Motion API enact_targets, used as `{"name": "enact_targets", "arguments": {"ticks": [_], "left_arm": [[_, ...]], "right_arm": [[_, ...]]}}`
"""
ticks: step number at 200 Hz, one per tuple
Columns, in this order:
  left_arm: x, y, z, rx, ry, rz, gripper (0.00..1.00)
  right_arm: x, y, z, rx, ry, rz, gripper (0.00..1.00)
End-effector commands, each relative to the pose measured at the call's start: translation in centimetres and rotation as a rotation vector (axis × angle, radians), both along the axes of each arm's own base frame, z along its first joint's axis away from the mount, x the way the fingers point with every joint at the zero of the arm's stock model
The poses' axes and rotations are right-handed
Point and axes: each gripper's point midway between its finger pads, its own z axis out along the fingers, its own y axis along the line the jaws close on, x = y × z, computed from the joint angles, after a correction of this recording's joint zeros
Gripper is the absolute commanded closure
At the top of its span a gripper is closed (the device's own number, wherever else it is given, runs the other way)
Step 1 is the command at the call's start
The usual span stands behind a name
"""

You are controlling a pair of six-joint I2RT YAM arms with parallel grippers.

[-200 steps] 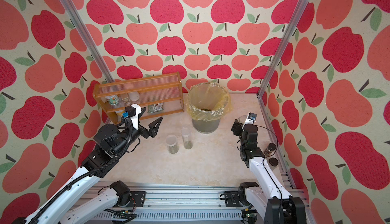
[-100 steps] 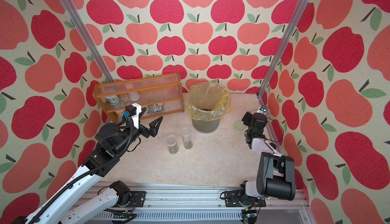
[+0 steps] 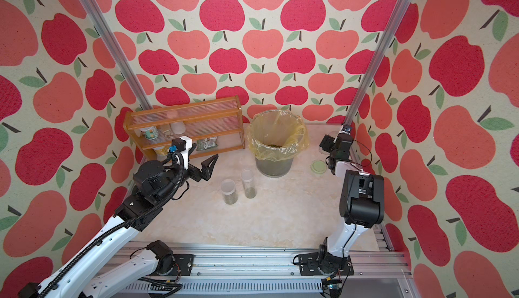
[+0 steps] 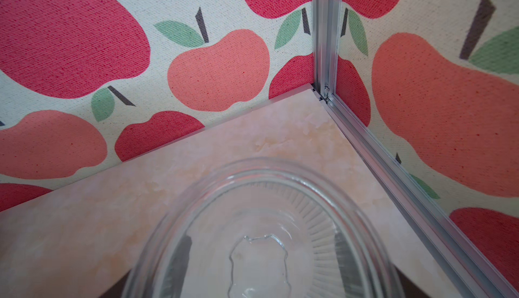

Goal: Empty moldy mung beans from jars
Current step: Place the jar at the center of the board.

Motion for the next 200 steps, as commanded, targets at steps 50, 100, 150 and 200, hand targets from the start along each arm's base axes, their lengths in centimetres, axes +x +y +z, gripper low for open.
{"name": "enact_targets", "arguments": {"ticks": [50, 100, 150, 200], "left_arm": [[0.2, -0.4, 1.2, -0.042, -0.005, -0.021, 0.0], [0.8, -0.7, 1.1, -0.052, 0.011, -0.02, 0.0], [1.1, -1.0, 0.6, -0.059, 0.034, -0.025, 0.0], [0.9, -0.5, 1.0, -0.075, 0.018, -0.004, 0.0]], "right_arm": [[2.7, 2.1, -0.3, -0.089, 0.016, 0.08, 0.39], [3.6, 4.0, -1.2, -0.295, 0.088, 0.118, 0.36], [3.3, 3.7, -2.5, -0.27, 0.088, 0.088, 0.28], [2.4, 4.0, -2.8, -0.225, 0.055, 0.081, 0.11]]}}
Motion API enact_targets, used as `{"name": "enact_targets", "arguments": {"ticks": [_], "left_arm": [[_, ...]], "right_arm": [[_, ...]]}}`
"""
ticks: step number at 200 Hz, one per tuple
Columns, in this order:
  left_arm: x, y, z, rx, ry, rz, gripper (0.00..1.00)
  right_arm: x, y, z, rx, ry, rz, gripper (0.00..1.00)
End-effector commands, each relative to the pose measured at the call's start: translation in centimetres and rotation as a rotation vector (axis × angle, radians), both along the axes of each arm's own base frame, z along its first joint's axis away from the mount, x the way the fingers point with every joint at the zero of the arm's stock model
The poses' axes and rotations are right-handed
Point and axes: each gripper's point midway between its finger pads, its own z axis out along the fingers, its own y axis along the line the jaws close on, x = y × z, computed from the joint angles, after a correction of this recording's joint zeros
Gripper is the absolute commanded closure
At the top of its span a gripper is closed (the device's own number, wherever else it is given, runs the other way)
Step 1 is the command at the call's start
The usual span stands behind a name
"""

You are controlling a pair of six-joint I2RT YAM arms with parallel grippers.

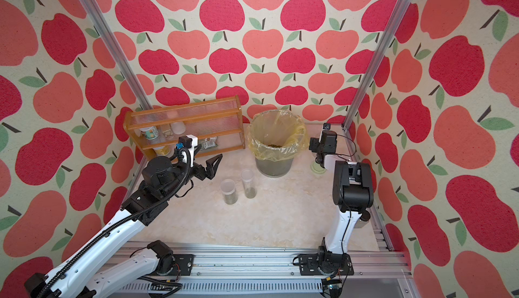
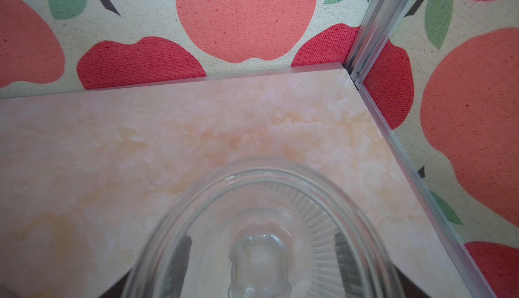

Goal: Empty moldy mung beans from jars
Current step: Place the jar at the center of the board.

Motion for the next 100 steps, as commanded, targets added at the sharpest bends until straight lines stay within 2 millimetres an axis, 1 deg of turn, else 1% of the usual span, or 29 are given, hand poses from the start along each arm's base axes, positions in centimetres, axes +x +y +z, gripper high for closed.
{"name": "enact_targets", "arguments": {"ticks": [1, 32, 61, 66, 100], "left_arm": [[-0.3, 0.6, 2.6, -0.062, -0.053, 0.015, 0.0], [-0.3, 1.2, 3.1, -0.098, -0.083, 0.043, 0.0], [-0.4, 0.8, 3.1, -0.11, -0.069, 0.023, 0.0], [-0.4, 0.7, 3.0, -0.113, -0.062, 0.019, 0.0], [-0.2, 0.0, 2.7, -0.121, -0.006, -0.011, 0.0]], "right_arm": [[0.2, -0.3, 1.8, 0.02, -0.087, -0.019, 0.11], [-0.5, 0.0, 2.4, 0.043, -0.097, -0.019, 0.01], [-2.0, 0.1, 3.6, 0.067, -0.12, -0.028, 0.01], [-2.3, 0.2, 4.2, 0.075, -0.131, -0.025, 0.01], [-4.6, 0.7, 6.4, 0.108, -0.157, -0.037, 0.01]]}}
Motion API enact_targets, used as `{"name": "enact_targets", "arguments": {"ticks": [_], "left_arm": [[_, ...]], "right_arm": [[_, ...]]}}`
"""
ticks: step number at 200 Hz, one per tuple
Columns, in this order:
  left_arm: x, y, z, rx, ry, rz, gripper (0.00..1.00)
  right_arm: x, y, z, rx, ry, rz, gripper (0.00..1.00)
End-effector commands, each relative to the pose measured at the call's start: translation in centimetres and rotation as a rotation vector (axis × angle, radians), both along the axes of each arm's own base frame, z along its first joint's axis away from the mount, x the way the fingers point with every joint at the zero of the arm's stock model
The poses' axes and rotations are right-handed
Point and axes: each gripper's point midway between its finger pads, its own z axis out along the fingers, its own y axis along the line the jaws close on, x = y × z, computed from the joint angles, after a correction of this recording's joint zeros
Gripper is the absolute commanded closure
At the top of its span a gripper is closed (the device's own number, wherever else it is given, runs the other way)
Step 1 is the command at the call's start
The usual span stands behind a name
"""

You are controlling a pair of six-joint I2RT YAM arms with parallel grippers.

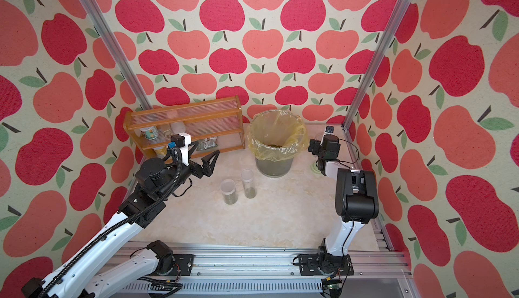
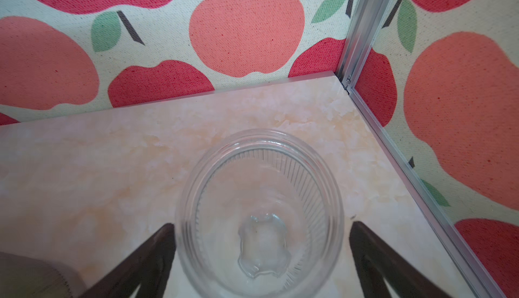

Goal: Empty moldy mung beans from jars
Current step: Place the jar at the center of the board, then pick up the jar from the center of the board.

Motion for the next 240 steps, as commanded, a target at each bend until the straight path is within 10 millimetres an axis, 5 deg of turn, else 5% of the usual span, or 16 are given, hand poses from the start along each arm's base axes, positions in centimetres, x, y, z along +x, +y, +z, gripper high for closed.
{"name": "enact_targets", "arguments": {"ticks": [1, 81, 114, 150, 196, 240], "left_arm": [[0.1, -0.4, 0.5, -0.029, 0.032, -0.025, 0.0], [-1.5, -3.8, -2.3, 0.084, 0.256, -0.223, 0.01], [-2.1, -5.2, -4.4, 0.148, 0.343, -0.266, 0.01], [-2.5, -6.1, -6.6, 0.237, 0.387, -0.245, 0.01], [-1.3, -8.4, -10.3, 0.278, 0.493, -0.233, 0.02], [0.0, -10.6, -12.6, 0.331, 0.595, -0.251, 0.15]], "right_arm": [[-1.2, 0.4, 3.1, 0.045, -0.066, -0.016, 0.01], [-8.8, 3.4, 6.3, 0.171, -0.11, 0.07, 0.01], [-13.2, 6.9, 7.3, 0.19, -0.145, 0.224, 0.02], [-19.2, 8.6, 9.4, 0.175, -0.201, 0.345, 0.01], [-24.9, 11.1, 10.9, 0.249, -0.244, 0.543, 0.01], [-27.7, 11.8, 11.2, 0.294, -0.267, 0.606, 0.01]]}}
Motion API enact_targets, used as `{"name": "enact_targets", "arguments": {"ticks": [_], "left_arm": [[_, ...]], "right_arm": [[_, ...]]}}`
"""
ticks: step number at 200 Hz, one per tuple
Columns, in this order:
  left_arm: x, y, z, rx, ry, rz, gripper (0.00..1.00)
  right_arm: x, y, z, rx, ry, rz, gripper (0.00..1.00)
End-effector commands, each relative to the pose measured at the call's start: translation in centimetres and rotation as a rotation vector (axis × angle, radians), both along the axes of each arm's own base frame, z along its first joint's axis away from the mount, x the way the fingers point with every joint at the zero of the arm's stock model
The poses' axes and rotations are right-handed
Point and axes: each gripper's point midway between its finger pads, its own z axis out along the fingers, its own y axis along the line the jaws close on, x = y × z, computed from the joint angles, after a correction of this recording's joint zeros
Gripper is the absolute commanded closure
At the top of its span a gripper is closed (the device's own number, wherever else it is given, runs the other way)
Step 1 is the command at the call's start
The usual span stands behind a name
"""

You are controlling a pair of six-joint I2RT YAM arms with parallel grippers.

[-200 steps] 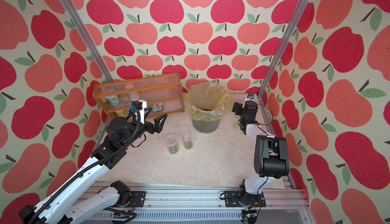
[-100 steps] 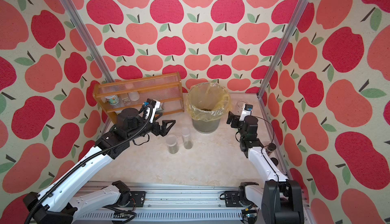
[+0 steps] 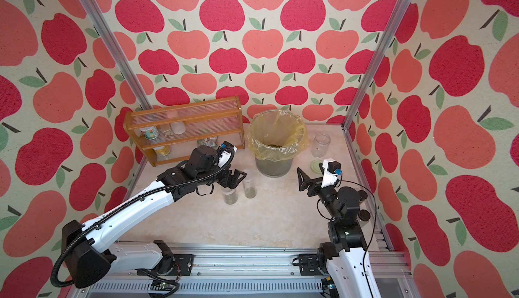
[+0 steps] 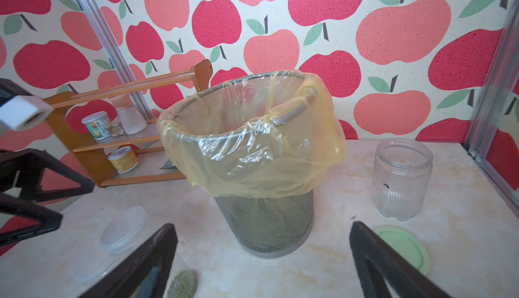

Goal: Empty moldy mung beans from jars
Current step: Pick up the jar from the center of the board.

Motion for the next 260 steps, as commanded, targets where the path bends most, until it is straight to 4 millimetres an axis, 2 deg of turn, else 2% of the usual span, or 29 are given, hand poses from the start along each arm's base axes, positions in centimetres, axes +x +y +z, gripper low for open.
{"name": "enact_targets", "arguments": {"ticks": [1, 29, 55, 100, 181, 260], "left_arm": [[0.6, -1.0, 0.4, 0.016, 0.032, 0.004, 0.15], [1.2, -1.8, -0.7, 0.074, 0.045, 0.026, 0.16], [1.8, -1.6, -1.2, 0.129, 0.029, 0.058, 0.16], [1.5, -2.1, -1.7, 0.161, 0.028, 0.052, 0.13], [1.7, -3.0, -3.6, 0.201, 0.073, 0.033, 0.14], [2.2, -3.3, -5.0, 0.243, 0.09, 0.031, 0.14]], "right_arm": [[-1.6, 1.1, -1.8, 0.02, 0.068, 0.078, 0.01], [-2.3, 0.9, -2.0, 0.018, 0.067, 0.074, 0.03], [-2.7, 1.0, -2.2, 0.024, 0.071, 0.086, 0.03], [-3.3, 1.6, -2.7, 0.045, 0.076, 0.127, 0.03], [-3.3, 1.3, -4.4, 0.043, 0.11, 0.108, 0.03], [-3.3, 1.0, -4.8, 0.031, 0.116, 0.09, 0.03]]}}
